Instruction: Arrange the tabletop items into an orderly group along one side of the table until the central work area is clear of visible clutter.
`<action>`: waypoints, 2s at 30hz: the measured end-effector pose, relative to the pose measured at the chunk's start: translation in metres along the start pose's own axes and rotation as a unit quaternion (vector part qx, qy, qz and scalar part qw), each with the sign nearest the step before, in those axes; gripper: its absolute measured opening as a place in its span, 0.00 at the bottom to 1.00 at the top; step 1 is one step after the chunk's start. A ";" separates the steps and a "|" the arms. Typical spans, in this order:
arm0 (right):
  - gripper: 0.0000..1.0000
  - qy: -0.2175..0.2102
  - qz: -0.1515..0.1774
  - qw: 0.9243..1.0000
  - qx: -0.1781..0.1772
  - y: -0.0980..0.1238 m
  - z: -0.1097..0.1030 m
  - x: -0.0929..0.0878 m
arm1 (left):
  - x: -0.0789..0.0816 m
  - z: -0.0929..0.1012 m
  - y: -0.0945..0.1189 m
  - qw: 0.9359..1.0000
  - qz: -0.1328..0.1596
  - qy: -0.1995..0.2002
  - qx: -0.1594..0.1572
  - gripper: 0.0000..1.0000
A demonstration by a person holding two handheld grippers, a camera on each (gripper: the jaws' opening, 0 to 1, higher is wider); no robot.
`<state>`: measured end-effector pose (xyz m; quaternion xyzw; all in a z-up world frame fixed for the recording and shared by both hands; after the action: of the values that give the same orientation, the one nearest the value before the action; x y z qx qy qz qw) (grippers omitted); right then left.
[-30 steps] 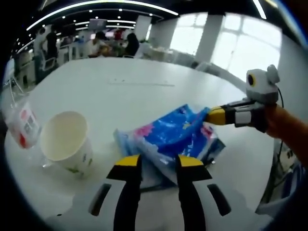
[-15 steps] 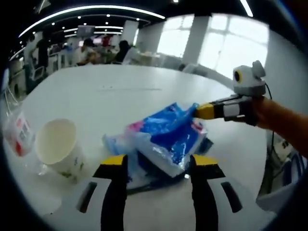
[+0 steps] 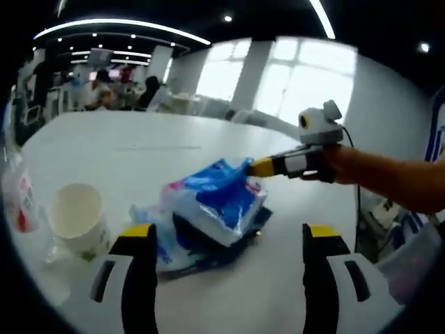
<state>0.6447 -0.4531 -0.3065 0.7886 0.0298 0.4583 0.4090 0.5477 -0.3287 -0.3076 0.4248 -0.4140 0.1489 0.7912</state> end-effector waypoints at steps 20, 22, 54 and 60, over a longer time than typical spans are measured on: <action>0.02 -0.006 0.021 0.999 -0.027 0.041 0.009 0.004 | -0.003 0.017 0.046 0.999 0.023 -0.036 -0.022 0.98; 0.02 -0.008 0.024 0.999 -0.033 0.048 0.013 0.004 | -0.005 0.018 0.052 0.999 0.024 -0.035 -0.021 0.98; 0.02 -0.058 0.013 0.990 -0.127 0.120 0.109 -0.055 | -0.007 0.020 0.068 0.998 0.042 -0.028 -0.022 0.98; 0.02 -0.065 -0.001 0.989 -0.130 0.114 0.119 -0.069 | -0.010 0.020 0.067 0.999 0.036 -0.029 -0.021 0.97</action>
<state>0.6566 -0.6317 -0.3070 0.7565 -0.0560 0.4059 0.5097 0.4918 -0.3033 -0.2729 0.3974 -0.4548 0.1565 0.7815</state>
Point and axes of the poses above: the point that each gripper's makers call its tool centre point, and the gripper's own axes: y roughly backward along the fingers, z roughly to its right, x roughly out of its top, the point moved 2 cm from there along y, roughly backward along the fingers, and after that the axes turned 14 degrees about -z, right-handed, at the moved point
